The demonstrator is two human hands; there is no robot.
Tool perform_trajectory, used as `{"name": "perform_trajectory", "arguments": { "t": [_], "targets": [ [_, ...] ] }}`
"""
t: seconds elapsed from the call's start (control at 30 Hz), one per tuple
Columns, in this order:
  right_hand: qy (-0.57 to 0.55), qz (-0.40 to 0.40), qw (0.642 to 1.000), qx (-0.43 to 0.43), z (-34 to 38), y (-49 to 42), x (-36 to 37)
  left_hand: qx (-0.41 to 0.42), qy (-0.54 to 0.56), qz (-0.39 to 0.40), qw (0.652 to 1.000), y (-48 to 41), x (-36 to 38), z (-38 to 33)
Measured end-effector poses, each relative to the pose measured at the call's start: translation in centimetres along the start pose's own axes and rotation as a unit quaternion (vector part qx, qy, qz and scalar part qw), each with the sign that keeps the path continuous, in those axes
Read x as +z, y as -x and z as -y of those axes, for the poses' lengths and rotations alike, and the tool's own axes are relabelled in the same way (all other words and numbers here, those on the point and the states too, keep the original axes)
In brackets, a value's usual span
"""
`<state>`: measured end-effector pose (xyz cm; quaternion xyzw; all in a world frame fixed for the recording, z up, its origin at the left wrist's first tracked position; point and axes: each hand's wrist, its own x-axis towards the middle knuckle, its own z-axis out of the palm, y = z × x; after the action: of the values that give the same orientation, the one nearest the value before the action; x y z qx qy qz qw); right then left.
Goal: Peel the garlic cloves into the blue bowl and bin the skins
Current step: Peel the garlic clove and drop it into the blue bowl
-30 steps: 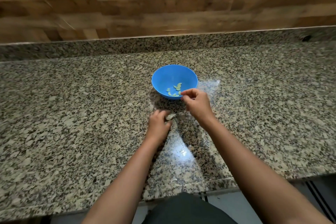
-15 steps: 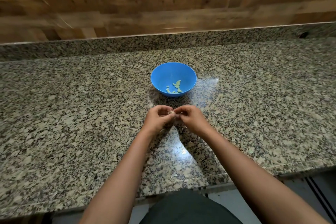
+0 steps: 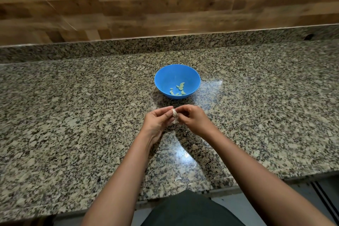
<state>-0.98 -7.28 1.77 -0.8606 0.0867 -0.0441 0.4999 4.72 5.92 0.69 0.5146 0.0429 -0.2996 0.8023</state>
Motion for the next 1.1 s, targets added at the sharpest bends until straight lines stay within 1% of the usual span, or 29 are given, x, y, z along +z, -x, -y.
{"name": "perform_trajectory", "arguments": {
  "t": [0.1, 0.2, 0.43, 0.67, 0.77, 0.93, 1.0, 1.1],
  "targets": [
    [0.058, -0.022, 0.997, -0.042, 0.0, 0.3, 0.2, -0.003, -0.007, 0.002, 1.000, 0.1, 0.1, -0.2],
    [0.057, -0.031, 0.996, -0.055, 0.3, 0.5, 0.4, -0.002, -0.015, 0.002, 1.000, 0.2, 0.0, -0.4],
    [0.059, -0.055, 0.995, -0.054, 0.2, 0.5, 1.2, -0.011, -0.042, 0.006, 0.999, 0.2, -0.3, -0.7],
    [0.010, -0.034, 0.999, -0.024, -0.3, 0.4, 0.8, -0.022, -0.017, -0.002, 1.000, 0.3, 0.1, -0.5],
    [0.024, -0.040, 0.998, -0.033, -0.5, 0.3, 0.6, -0.028, -0.010, 0.002, 1.000, 0.3, 0.4, -0.6],
    [0.073, -0.065, 0.993, -0.061, -0.7, 0.4, 0.8, -0.034, -0.030, 0.026, 0.999, 0.3, 0.5, -1.0],
    [0.081, -0.074, 0.992, -0.064, -0.7, 0.5, 1.0, -0.035, -0.044, 0.028, 0.998, 0.3, 0.4, -1.1],
    [0.099, -0.067, 0.991, -0.054, -0.6, 0.4, 1.1, -0.045, -0.043, 0.021, 0.998, 0.1, 0.4, -0.9]
  ]
}}
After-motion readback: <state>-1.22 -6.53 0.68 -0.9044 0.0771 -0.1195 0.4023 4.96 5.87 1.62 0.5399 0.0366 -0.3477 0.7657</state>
